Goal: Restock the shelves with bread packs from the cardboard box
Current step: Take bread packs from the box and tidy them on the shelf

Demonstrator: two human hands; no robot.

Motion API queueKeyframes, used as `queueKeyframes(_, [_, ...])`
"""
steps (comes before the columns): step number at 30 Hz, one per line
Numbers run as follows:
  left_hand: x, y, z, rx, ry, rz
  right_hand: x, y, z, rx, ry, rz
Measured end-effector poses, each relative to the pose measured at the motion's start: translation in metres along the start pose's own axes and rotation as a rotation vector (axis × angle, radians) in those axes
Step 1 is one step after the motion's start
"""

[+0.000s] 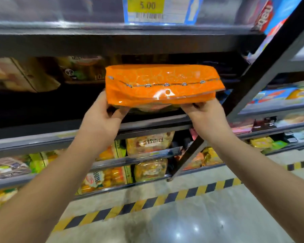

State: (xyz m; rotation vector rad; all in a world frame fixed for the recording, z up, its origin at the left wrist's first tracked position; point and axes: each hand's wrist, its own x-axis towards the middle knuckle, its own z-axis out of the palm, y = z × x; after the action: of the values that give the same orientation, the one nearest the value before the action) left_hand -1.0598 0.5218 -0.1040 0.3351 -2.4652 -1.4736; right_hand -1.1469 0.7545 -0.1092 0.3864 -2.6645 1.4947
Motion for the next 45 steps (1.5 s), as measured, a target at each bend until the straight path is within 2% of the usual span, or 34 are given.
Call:
queueKeyframes(4, [0.013, -0.013, 0.005, -0.242, 0.02, -0.066, 0.01, 0.007, 0.011, 0.021, 0.025, 0.104])
queueKeyframes(6, [0.013, -0.013, 0.007, -0.272, 0.037, -0.085, 0.016, 0.007, 0.016, 0.052, 0.072, 0.154])
queueKeyframes(9, [0.024, -0.013, 0.013, -0.231, -0.018, -0.105, 0.027, 0.004, 0.026, 0.042, 0.103, 0.186])
queueKeyframes(13, [0.052, -0.015, 0.02, -0.155, 0.018, -0.121, 0.05, 0.007, 0.037, 0.079, 0.148, 0.199])
queueKeyframes(17, [0.079, -0.024, 0.029, -0.132, -0.03, -0.137, 0.079, 0.014, 0.042, 0.12, 0.175, 0.212])
queueKeyframes(23, [0.11, -0.018, 0.034, -0.105, -0.096, -0.117, 0.121, 0.012, 0.055, 0.054, 0.224, 0.234])
queueKeyframes(27, [0.124, -0.017, 0.03, -0.032, -0.103, -0.089, 0.133, 0.013, 0.063, 0.016, 0.138, 0.173])
queueKeyframes(31, [0.128, -0.018, 0.033, 0.027, -0.099, -0.04, 0.149, 0.017, 0.069, 0.002, 0.125, 0.139])
queueKeyframes(33, [0.128, -0.015, 0.034, 0.058, -0.121, -0.094, 0.153, 0.017, 0.069, 0.03, 0.131, 0.137])
queueKeyframes(36, [0.13, -0.016, 0.036, 0.044, -0.165, -0.089, 0.157, 0.017, 0.069, 0.126, 0.179, 0.175])
queueKeyframes(39, [0.134, -0.017, 0.036, -0.025, -0.186, -0.107, 0.161, 0.022, 0.065, 0.107, 0.189, 0.218])
queueKeyframes(43, [0.143, -0.013, 0.034, -0.124, -0.204, -0.147, 0.167, 0.016, 0.069, 0.059, 0.125, 0.279])
queueKeyframes(45, [0.146, -0.009, 0.034, -0.063, -0.205, -0.164, 0.171, 0.013, 0.071, 0.047, 0.087, 0.273])
